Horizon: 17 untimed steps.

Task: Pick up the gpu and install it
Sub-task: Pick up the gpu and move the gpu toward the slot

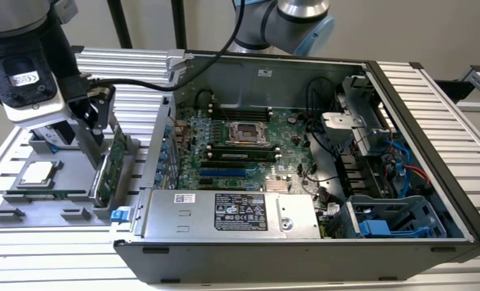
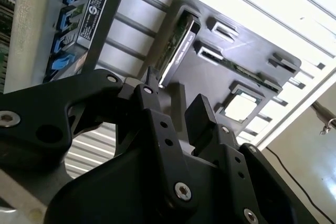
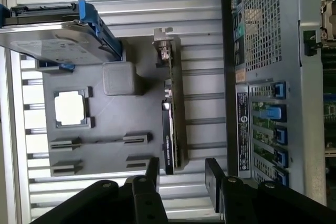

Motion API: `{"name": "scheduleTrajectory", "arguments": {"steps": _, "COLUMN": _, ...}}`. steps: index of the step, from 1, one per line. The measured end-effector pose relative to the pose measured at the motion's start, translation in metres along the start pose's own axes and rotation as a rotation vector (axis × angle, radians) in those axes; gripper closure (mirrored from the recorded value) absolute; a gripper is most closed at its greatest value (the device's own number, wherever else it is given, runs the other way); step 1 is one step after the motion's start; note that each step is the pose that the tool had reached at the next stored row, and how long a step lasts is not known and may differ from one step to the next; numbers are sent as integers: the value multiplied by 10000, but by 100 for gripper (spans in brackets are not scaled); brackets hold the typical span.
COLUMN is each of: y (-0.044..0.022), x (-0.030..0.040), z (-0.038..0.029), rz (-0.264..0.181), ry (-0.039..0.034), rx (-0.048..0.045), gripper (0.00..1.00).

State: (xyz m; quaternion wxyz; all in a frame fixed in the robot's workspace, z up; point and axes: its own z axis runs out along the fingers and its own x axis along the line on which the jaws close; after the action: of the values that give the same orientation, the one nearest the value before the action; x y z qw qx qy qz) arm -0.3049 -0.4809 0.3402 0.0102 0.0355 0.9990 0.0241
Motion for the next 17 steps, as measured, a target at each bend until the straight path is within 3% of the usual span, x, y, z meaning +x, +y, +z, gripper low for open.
{"name": "scheduleTrajectory", "arguments": {"steps": 17, "y": -5, "x": 3, "z": 108, "rz": 2, "ry": 2, "rx": 2, "gripper": 0}}
